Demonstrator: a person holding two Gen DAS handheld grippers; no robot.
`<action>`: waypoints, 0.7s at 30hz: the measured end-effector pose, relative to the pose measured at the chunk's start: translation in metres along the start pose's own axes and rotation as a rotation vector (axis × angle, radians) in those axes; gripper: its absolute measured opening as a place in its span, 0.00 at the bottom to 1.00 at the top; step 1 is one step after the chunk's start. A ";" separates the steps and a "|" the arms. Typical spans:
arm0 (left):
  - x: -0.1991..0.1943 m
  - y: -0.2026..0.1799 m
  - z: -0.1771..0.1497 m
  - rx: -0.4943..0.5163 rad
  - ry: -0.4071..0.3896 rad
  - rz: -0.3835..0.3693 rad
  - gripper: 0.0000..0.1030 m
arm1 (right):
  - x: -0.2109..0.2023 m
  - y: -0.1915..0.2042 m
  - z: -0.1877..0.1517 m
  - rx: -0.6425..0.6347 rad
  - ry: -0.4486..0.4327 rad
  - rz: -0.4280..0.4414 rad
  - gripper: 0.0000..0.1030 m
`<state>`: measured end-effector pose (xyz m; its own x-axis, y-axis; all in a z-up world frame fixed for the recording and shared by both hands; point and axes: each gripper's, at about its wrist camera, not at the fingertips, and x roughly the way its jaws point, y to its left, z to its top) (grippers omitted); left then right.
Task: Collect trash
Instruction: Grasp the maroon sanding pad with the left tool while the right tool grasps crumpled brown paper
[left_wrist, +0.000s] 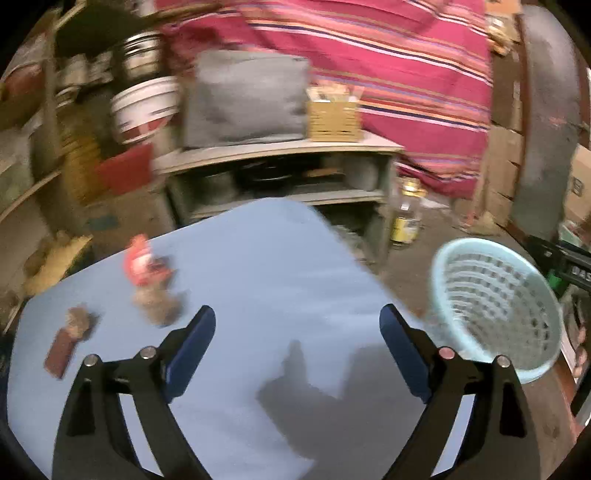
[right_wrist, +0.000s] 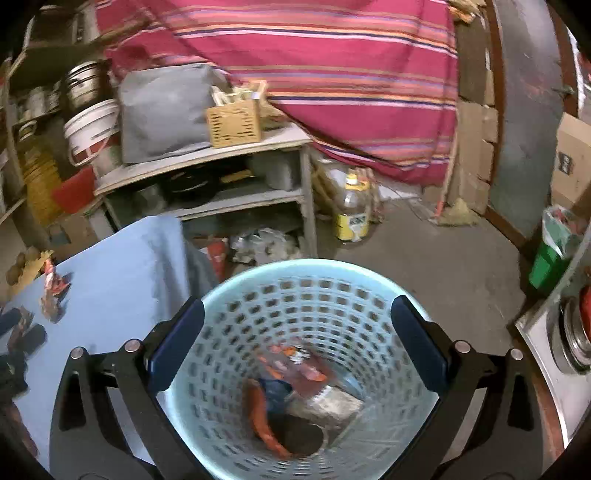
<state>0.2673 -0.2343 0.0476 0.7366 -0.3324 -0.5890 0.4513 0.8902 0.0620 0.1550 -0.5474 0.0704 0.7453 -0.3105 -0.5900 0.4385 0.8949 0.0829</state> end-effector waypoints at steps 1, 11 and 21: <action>-0.002 0.015 -0.003 -0.012 0.002 0.019 0.87 | 0.000 0.010 -0.001 -0.014 -0.005 0.014 0.96; 0.002 0.160 -0.048 -0.096 0.079 0.195 0.87 | 0.024 0.099 -0.008 -0.069 0.038 0.128 0.96; 0.020 0.285 -0.085 -0.260 0.185 0.318 0.87 | 0.048 0.208 -0.023 -0.211 0.063 0.183 0.96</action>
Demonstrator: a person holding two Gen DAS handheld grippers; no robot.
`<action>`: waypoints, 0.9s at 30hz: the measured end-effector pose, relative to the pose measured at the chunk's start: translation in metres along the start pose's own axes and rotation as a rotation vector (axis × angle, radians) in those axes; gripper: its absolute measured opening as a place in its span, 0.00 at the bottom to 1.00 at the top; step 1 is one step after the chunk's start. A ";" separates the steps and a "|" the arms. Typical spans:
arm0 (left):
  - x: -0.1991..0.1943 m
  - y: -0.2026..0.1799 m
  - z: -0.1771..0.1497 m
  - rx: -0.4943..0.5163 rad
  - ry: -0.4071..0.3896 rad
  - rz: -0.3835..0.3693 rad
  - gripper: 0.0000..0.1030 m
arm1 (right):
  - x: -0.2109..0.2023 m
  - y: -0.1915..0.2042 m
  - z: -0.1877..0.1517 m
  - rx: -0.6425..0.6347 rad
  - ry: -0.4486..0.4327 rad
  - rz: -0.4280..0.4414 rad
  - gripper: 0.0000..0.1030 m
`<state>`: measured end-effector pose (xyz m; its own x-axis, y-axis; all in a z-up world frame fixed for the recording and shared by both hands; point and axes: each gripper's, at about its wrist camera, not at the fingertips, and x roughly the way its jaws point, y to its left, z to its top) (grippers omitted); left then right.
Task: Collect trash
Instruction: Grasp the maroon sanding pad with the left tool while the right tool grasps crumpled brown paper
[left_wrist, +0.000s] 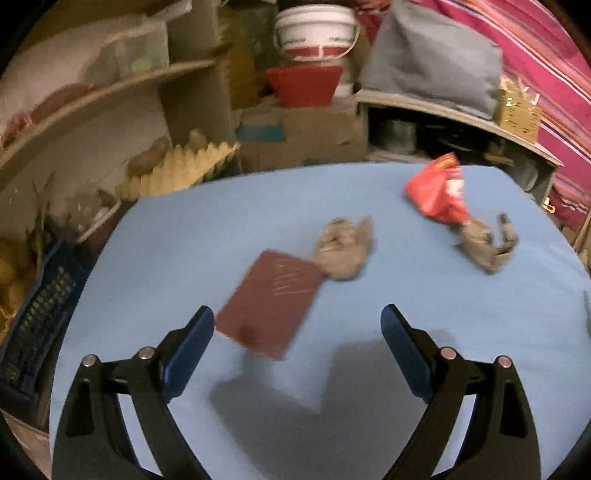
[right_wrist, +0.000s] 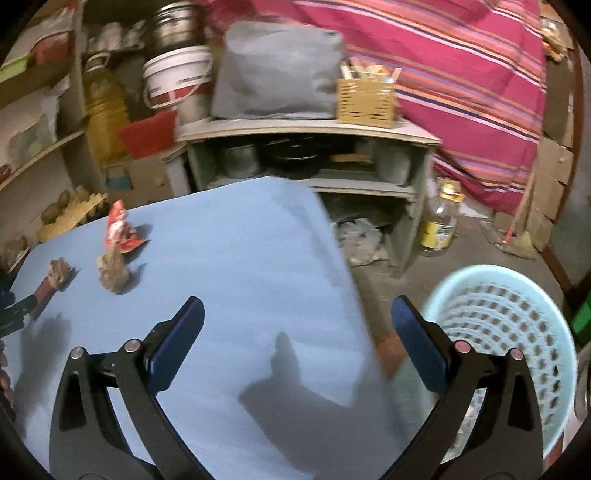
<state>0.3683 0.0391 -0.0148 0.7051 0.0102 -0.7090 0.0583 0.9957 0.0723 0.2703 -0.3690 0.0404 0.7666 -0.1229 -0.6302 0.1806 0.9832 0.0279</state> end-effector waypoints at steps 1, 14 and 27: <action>0.006 0.006 0.000 -0.006 0.013 0.003 0.87 | 0.003 0.007 0.000 -0.009 0.005 0.008 0.96; 0.048 0.022 0.006 -0.034 0.135 -0.074 0.86 | 0.038 0.088 0.001 -0.103 0.056 0.089 0.96; 0.027 0.039 0.002 -0.029 0.068 -0.027 0.66 | 0.065 0.151 0.003 -0.158 0.089 0.181 0.96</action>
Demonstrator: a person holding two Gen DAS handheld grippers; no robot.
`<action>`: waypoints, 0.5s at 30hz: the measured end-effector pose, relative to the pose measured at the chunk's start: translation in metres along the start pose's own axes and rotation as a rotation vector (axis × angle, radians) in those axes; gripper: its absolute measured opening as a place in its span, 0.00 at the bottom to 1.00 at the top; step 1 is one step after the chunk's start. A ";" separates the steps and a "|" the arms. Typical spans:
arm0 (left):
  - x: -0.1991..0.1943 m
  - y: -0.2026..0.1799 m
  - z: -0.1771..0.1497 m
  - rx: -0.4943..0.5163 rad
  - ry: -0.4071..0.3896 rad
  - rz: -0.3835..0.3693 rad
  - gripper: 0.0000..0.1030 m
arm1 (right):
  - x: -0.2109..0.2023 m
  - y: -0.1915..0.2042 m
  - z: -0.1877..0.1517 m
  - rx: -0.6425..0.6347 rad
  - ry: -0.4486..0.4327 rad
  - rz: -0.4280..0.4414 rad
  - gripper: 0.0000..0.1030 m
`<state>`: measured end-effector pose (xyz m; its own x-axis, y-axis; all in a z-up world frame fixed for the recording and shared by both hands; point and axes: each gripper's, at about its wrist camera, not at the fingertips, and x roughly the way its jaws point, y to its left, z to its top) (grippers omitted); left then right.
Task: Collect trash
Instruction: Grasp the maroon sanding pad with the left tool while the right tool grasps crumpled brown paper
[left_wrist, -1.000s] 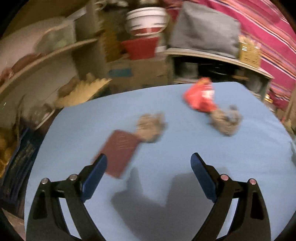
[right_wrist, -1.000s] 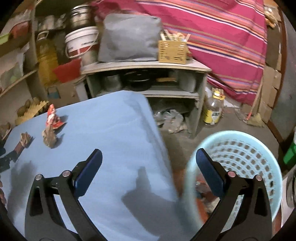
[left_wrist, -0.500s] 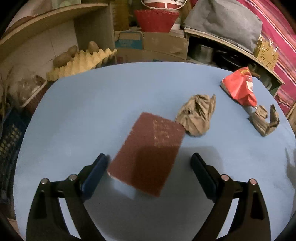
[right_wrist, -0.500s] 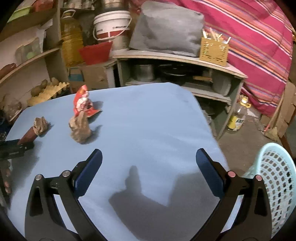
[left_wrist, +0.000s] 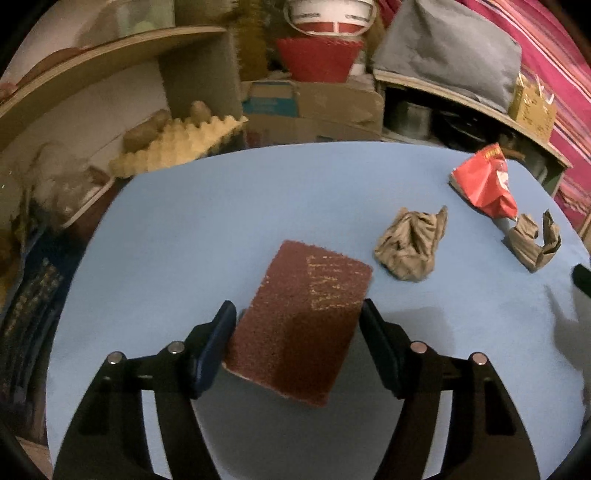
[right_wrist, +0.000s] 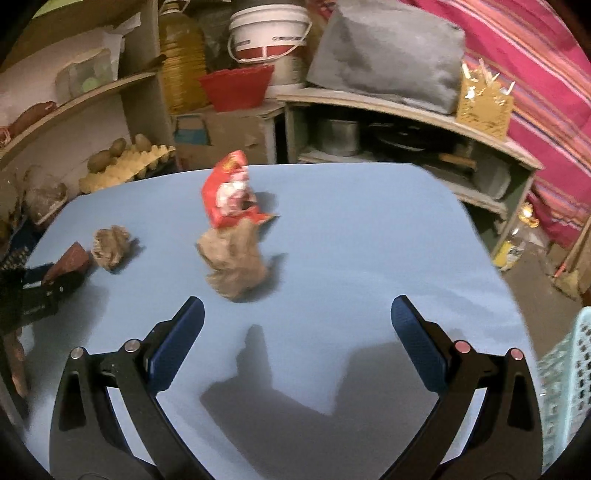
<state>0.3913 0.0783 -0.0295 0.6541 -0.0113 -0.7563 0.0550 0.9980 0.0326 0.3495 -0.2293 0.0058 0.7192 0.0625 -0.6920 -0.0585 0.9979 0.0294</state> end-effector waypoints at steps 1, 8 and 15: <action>-0.004 0.004 -0.001 -0.010 0.002 0.007 0.66 | 0.003 0.005 0.002 0.003 0.004 0.014 0.96; -0.035 0.019 0.004 -0.038 -0.067 0.040 0.66 | 0.032 0.030 0.019 -0.006 0.022 -0.011 0.96; -0.049 0.037 0.008 -0.051 -0.115 0.105 0.66 | 0.049 0.027 0.027 0.017 0.054 -0.040 0.87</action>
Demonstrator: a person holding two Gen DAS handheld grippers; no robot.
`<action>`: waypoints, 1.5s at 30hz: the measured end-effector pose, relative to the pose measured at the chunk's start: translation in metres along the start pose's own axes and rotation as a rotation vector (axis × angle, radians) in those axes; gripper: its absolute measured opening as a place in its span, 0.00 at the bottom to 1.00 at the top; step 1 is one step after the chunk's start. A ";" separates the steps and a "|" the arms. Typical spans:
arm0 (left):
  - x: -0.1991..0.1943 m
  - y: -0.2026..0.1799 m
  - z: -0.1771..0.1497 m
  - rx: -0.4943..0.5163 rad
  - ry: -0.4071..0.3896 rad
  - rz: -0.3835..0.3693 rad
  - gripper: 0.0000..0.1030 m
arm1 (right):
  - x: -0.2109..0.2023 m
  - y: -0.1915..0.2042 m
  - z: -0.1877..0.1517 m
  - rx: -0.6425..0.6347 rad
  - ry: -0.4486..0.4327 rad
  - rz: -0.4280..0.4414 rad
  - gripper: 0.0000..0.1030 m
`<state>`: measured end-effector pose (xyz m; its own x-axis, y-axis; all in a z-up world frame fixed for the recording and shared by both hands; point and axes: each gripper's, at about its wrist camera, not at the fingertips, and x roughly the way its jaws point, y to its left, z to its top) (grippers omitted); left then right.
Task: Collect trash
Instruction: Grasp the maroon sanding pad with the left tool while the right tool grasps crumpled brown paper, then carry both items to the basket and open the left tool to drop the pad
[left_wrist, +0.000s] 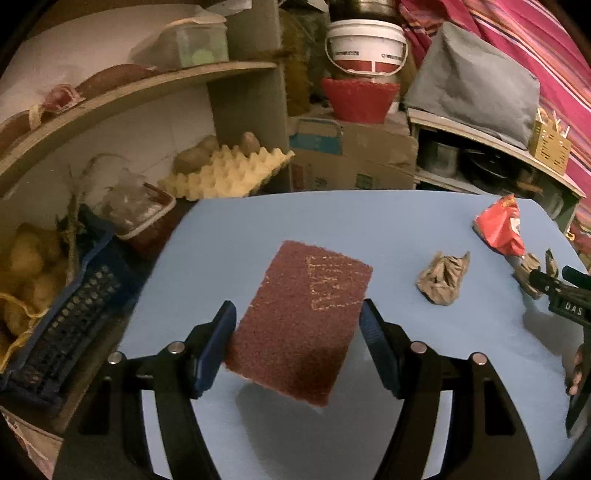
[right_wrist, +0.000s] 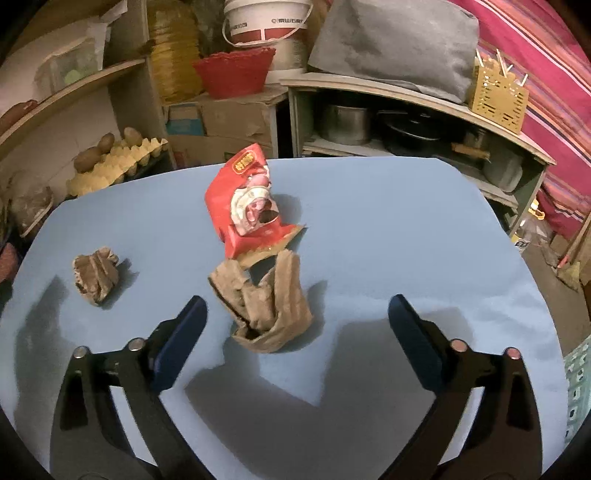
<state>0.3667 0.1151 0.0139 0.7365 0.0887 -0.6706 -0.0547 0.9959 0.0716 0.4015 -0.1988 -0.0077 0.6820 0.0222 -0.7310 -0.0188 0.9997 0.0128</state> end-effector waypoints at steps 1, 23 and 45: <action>0.000 0.001 0.000 -0.006 0.001 -0.003 0.66 | 0.002 0.000 0.001 -0.008 0.009 0.002 0.84; -0.050 -0.063 -0.010 0.036 -0.079 -0.073 0.66 | -0.095 -0.064 -0.028 0.016 -0.102 0.028 0.41; -0.145 -0.228 -0.016 0.166 -0.223 -0.193 0.66 | -0.239 -0.255 -0.094 0.154 -0.265 -0.145 0.41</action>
<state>0.2617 -0.1243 0.0829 0.8527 -0.1254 -0.5072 0.1974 0.9761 0.0905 0.1744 -0.4595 0.1000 0.8361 -0.1404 -0.5303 0.1895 0.9811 0.0390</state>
